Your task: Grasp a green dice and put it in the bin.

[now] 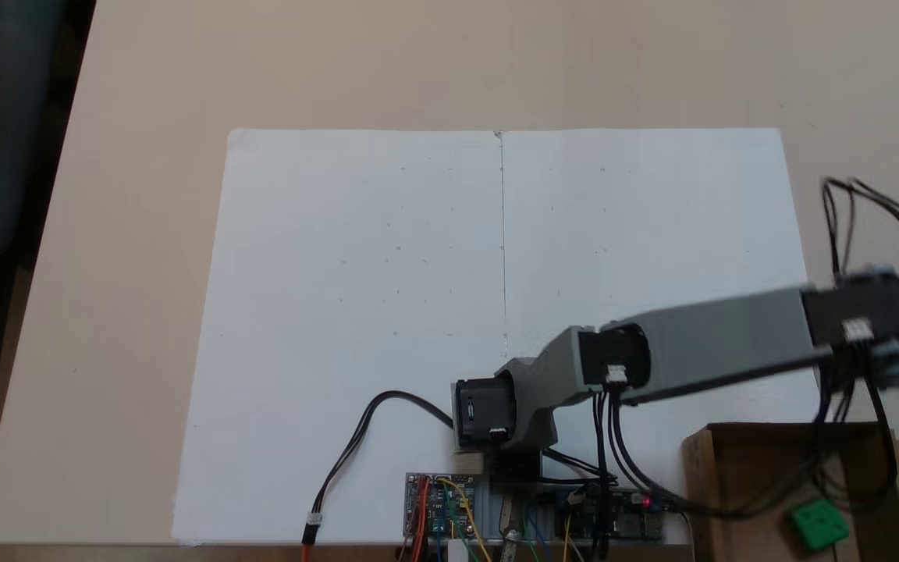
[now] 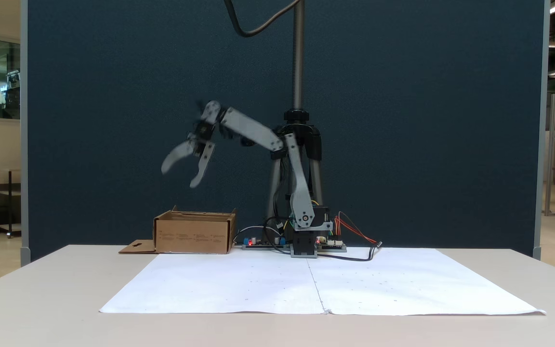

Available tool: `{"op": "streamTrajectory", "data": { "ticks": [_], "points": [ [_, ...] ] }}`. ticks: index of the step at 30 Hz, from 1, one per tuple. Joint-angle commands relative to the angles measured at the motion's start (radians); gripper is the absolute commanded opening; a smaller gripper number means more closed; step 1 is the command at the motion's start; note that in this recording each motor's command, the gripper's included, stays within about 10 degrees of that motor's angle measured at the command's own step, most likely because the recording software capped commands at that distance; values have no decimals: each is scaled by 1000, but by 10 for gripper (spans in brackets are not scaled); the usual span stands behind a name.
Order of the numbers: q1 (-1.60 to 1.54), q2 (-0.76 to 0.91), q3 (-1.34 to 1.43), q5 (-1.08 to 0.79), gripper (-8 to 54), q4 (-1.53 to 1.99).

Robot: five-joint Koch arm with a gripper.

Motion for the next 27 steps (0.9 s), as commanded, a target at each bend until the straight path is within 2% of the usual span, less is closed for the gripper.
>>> {"op": "streamTrajectory", "data": {
  "ticks": [1,5,16,21,23,27],
  "points": [
    [-124,91,-31,107,411,-44],
    [-373,137,-31,112,426,-43],
    [-1052,137,-2,124,437,-54],
    [-1198,140,40,123,438,-124],
    [-1229,173,77,123,438,-137],
    [-1299,347,374,120,436,-340]
  ]
}}
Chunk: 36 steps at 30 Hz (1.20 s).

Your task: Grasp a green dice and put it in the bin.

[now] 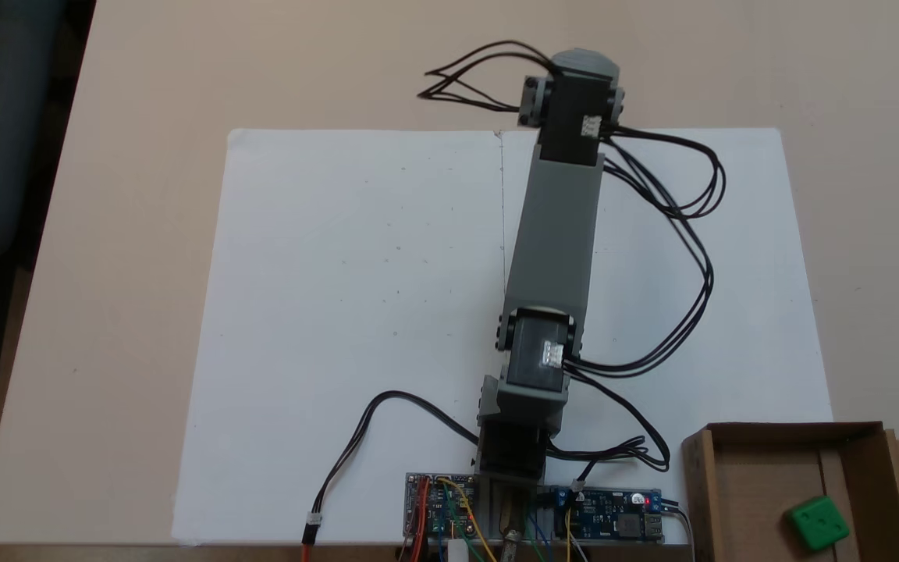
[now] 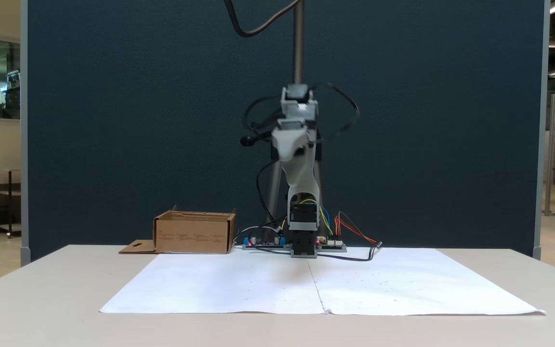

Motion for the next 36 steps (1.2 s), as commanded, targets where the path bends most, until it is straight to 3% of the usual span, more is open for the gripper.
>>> {"op": "streamTrajectory", "data": {
  "ticks": [1,11,36],
  "points": [
    [-14,120,61,48,436,-162],
    [-130,400,787,-72,436,-604],
    [-58,578,1565,-81,435,-1524]
  ]
}}
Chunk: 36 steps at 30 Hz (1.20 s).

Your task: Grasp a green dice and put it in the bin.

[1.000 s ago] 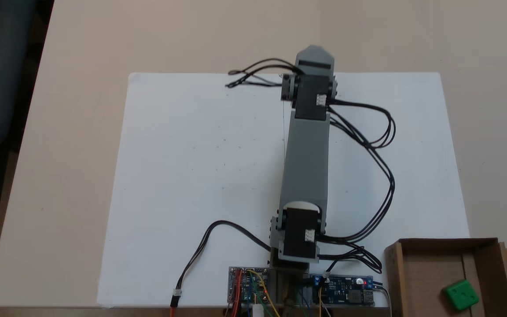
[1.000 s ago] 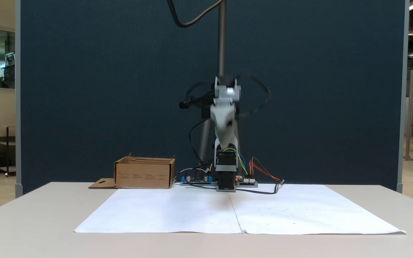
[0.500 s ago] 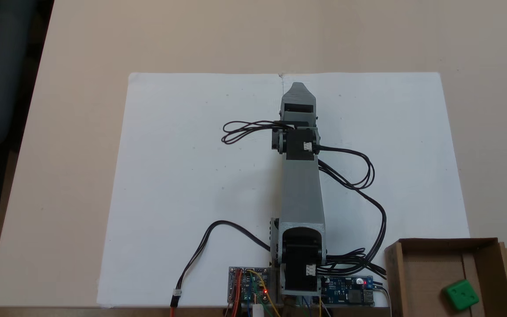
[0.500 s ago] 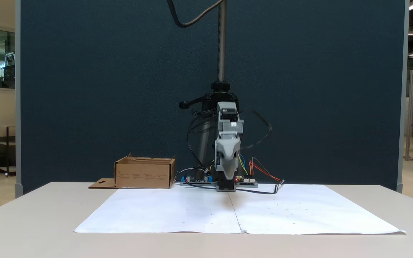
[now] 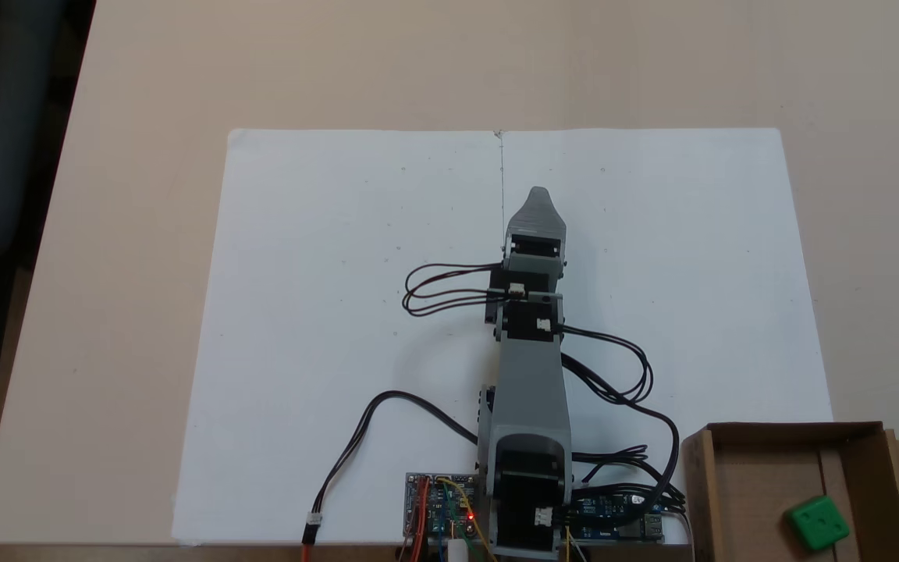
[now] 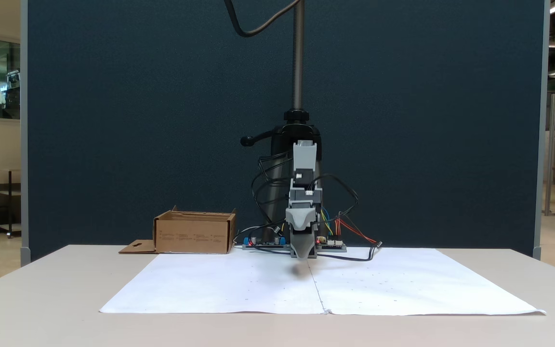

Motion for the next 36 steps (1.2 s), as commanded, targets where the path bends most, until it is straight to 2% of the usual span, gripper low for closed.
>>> {"op": "streamTrajectory", "data": {
  "ticks": [1,17,36],
  "points": [
    [9,41,23,-74,436,-167],
    [-25,199,382,-71,449,-734],
    [-23,198,387,-72,454,-1278]
  ]
}}
